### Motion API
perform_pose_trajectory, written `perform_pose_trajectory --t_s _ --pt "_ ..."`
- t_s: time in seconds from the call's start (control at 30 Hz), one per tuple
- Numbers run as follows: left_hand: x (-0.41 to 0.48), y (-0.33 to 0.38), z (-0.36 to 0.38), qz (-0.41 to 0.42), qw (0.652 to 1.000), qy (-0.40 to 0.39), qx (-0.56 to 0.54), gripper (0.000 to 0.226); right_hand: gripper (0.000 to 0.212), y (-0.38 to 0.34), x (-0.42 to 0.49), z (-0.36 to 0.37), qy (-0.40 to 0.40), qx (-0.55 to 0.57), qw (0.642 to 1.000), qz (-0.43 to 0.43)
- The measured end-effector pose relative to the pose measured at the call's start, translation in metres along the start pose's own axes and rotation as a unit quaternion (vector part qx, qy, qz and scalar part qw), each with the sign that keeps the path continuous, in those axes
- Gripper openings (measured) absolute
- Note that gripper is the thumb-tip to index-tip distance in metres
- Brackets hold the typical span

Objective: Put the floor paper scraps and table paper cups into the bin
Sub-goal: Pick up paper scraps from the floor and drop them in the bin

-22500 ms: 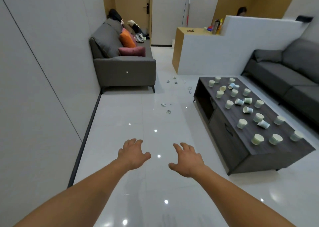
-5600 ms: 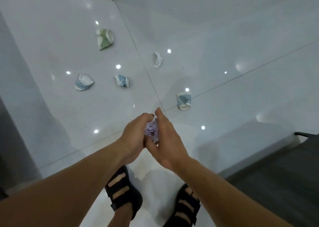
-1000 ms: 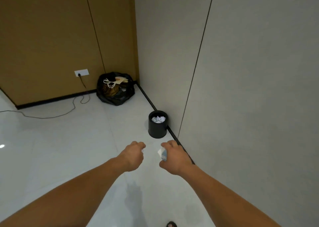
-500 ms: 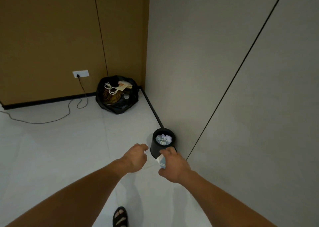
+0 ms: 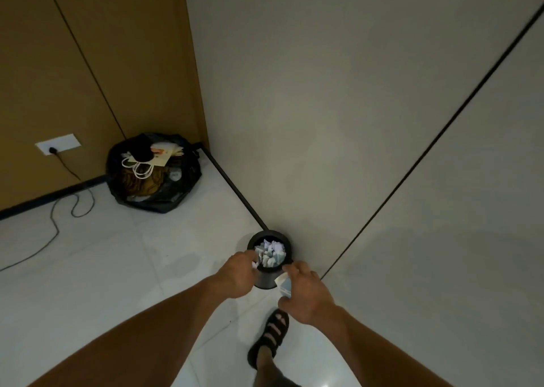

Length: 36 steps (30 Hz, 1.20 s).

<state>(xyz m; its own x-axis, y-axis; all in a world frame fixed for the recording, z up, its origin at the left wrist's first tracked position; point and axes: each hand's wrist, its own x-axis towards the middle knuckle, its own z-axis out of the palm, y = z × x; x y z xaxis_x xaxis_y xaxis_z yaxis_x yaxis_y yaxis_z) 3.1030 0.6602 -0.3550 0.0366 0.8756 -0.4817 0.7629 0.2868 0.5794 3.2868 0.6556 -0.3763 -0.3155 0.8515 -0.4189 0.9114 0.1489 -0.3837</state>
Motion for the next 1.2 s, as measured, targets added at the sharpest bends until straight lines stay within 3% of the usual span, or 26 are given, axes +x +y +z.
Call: perform_pose_trajectory --t_s 0.3,0.47,0.67,0.8,0.9,1.07,1.2 --pt "0.164 -0.006 -0.025 -0.05 0.997 -0.051 0.009 0.037 0.076 0.035 0.155 -0.002 -0.065 0.07 0.995 0.038" --pt "0.263 -0.021 -0.004 -0.049 0.996 -0.072 0.007 0.034 0.075 0.073 0.238 0.013 -0.063 0.093 0.99 0.085" --pt "0.373 -0.082 0.062 -0.11 0.988 -0.109 -0.012 0.039 0.068 0.107 0.339 0.089 -0.05 0.109 0.985 0.126" --pt "0.436 -0.128 0.104 -0.089 0.986 -0.139 -0.003 0.032 0.068 0.126 0.389 0.149 -0.044 0.159 0.971 0.176" --pt "0.465 -0.154 0.127 -0.073 0.985 -0.154 -0.021 0.047 0.069 0.136 0.417 0.183 -0.041 0.178 0.962 0.202" --pt "0.49 -0.187 0.14 -0.046 0.979 -0.189 -0.066 0.028 0.078 0.141 0.446 0.214 -0.02 0.208 0.953 0.221" --pt "0.481 -0.204 0.131 -0.084 0.973 -0.213 -0.035 0.025 0.073 0.133 0.435 0.216 -0.028 0.208 0.946 0.247"
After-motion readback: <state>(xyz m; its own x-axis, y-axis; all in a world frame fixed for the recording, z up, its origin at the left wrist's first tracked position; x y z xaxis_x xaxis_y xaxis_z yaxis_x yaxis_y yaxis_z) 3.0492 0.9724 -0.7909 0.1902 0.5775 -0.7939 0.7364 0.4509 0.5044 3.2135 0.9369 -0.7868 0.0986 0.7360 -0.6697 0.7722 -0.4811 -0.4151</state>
